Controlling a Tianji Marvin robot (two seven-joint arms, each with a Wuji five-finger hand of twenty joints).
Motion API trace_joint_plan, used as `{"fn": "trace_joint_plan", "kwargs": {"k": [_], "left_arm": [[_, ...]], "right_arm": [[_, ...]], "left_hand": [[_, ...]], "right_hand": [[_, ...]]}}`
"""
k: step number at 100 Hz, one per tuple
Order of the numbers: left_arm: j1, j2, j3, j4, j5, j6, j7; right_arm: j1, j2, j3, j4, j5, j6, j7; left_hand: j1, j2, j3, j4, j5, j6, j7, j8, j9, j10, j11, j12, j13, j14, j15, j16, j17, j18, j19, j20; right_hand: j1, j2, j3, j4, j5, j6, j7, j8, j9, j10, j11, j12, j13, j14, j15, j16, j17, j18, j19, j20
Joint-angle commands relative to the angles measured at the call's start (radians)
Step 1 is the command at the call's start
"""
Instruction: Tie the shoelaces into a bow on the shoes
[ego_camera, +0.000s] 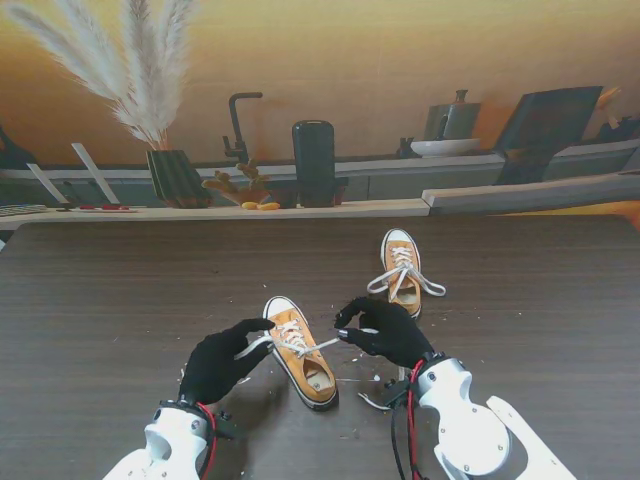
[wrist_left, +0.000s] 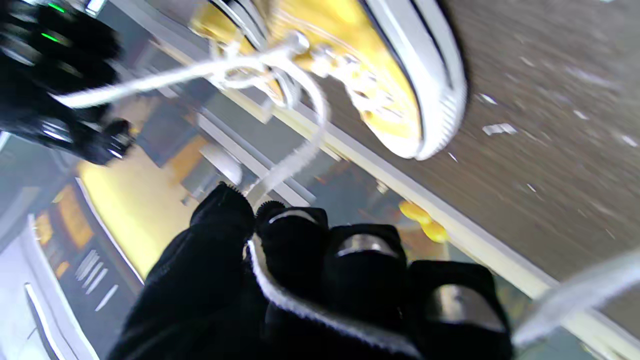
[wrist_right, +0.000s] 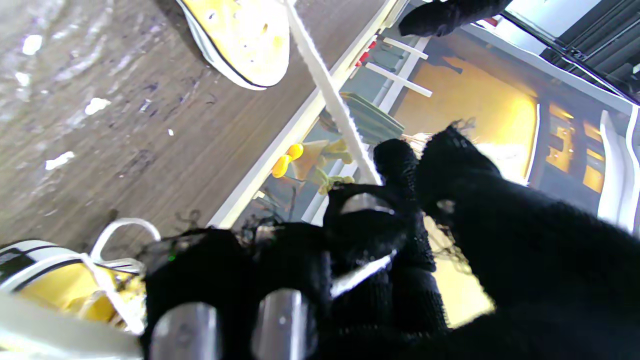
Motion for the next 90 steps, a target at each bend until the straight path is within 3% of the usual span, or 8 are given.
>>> {"fn": "trace_joint_plan", "kwargs": {"k": [1, 14, 28, 31, 40, 55, 78, 90], "left_arm": [[-0.007, 0.009, 0.02, -0.002, 0.011, -0.008, -0.009], [-0.023, 0.02, 0.046, 0.0, -0.039, -0.055, -0.091], [-0.057, 0.018, 0.091, 0.022, -0.067, -0.05, -0.102], [-0.065, 0.017, 0.101, 0.027, -0.075, -0.047, -0.104], [-0.092, 0.012, 0.13, 0.045, -0.101, -0.045, -0.104], [-0.137, -0.001, 0.186, 0.07, -0.129, -0.007, -0.081], [-0.194, -0.015, 0.254, 0.106, -0.096, 0.072, -0.023], [-0.21, -0.021, 0.273, 0.117, -0.088, 0.116, -0.005]], "right_arm": [[0.009, -0.005, -0.009, -0.014, 0.003, -0.017, -0.001], [0.013, -0.008, -0.021, -0.023, -0.004, -0.031, -0.018], [0.011, -0.007, -0.029, -0.037, -0.014, -0.048, -0.024], [0.011, -0.008, -0.031, -0.038, -0.016, -0.055, -0.027], [0.008, -0.006, -0.037, -0.045, -0.023, -0.069, -0.027], [0.007, -0.004, -0.049, -0.05, -0.035, -0.084, -0.026], [0.0, 0.001, -0.061, -0.051, -0.048, -0.122, -0.018], [-0.007, 0.006, -0.057, -0.055, -0.052, -0.131, -0.005]], "left_hand": [[-0.025, -0.021, 0.04, -0.014, -0.03, -0.027, -0.044, -0.03, 0.041, 0.044, 0.001, -0.02, 0.036, 0.005, 0.011, -0.002, 0.028, -0.05, 0.192, 0.009], [-0.07, -0.064, 0.114, -0.028, -0.05, 0.007, -0.153, -0.078, 0.038, 0.058, -0.015, -0.034, 0.036, 0.021, -0.011, 0.0, 0.026, -0.034, 0.176, 0.003], [-0.096, -0.115, 0.176, -0.041, -0.043, 0.026, -0.259, -0.136, 0.04, 0.081, -0.033, -0.052, 0.035, 0.043, -0.029, 0.0, 0.024, -0.025, 0.166, -0.001], [-0.115, -0.136, 0.225, -0.061, -0.037, 0.033, -0.29, -0.153, 0.039, 0.089, -0.034, -0.059, 0.035, 0.048, -0.033, 0.004, 0.024, -0.021, 0.163, -0.002], [-0.126, -0.171, 0.256, -0.065, -0.015, 0.043, -0.337, -0.182, 0.043, 0.104, -0.042, -0.069, 0.035, 0.063, -0.038, 0.005, 0.024, -0.012, 0.159, -0.003], [-0.14, -0.199, 0.288, -0.069, 0.011, 0.087, -0.355, -0.193, 0.049, 0.116, -0.045, -0.079, 0.036, 0.075, -0.037, 0.007, 0.023, -0.001, 0.157, -0.003], [-0.132, -0.179, 0.286, -0.074, 0.039, 0.05, -0.302, -0.164, 0.053, 0.12, -0.041, -0.083, 0.035, 0.07, -0.029, 0.005, 0.023, 0.006, 0.159, 0.002], [-0.122, -0.164, 0.27, -0.07, 0.059, 0.027, -0.236, -0.128, 0.052, 0.122, -0.038, -0.082, 0.035, 0.069, -0.028, 0.003, 0.023, 0.006, 0.157, 0.002]], "right_hand": [[0.035, 0.01, -0.01, -0.032, -0.032, -0.036, 0.017, -0.024, -0.002, 0.012, -0.004, -0.004, 0.02, -0.078, 0.055, -0.016, 0.027, -0.044, 0.289, -0.019], [0.036, 0.01, -0.008, -0.032, -0.036, -0.043, 0.013, -0.024, -0.005, 0.013, -0.009, -0.002, 0.02, -0.077, 0.054, -0.028, 0.025, -0.043, 0.288, -0.043], [0.038, 0.01, -0.008, -0.032, -0.037, -0.049, 0.01, -0.024, -0.008, 0.016, -0.012, 0.0, 0.019, -0.076, 0.056, -0.038, 0.024, -0.042, 0.289, -0.059], [0.039, 0.009, -0.008, -0.031, -0.037, -0.052, 0.01, -0.024, -0.009, 0.016, -0.012, 0.0, 0.019, -0.075, 0.056, -0.039, 0.023, -0.042, 0.289, -0.06], [0.04, 0.008, -0.007, -0.031, -0.037, -0.057, 0.01, -0.024, -0.011, 0.017, -0.014, 0.0, 0.019, -0.075, 0.055, -0.041, 0.023, -0.042, 0.289, -0.062], [0.044, 0.007, -0.007, -0.031, -0.035, -0.062, 0.011, -0.024, -0.012, 0.018, -0.017, -0.001, 0.019, -0.076, 0.054, -0.045, 0.022, -0.042, 0.288, -0.067], [0.046, 0.006, -0.007, -0.031, -0.023, -0.079, 0.019, -0.022, -0.015, 0.019, -0.021, -0.001, 0.019, -0.077, 0.052, -0.052, 0.021, -0.043, 0.285, -0.075], [0.047, -0.002, -0.001, -0.031, 0.031, -0.089, 0.037, -0.022, -0.011, 0.024, -0.029, -0.003, 0.019, -0.08, 0.054, -0.057, 0.021, -0.043, 0.284, -0.081]]}}
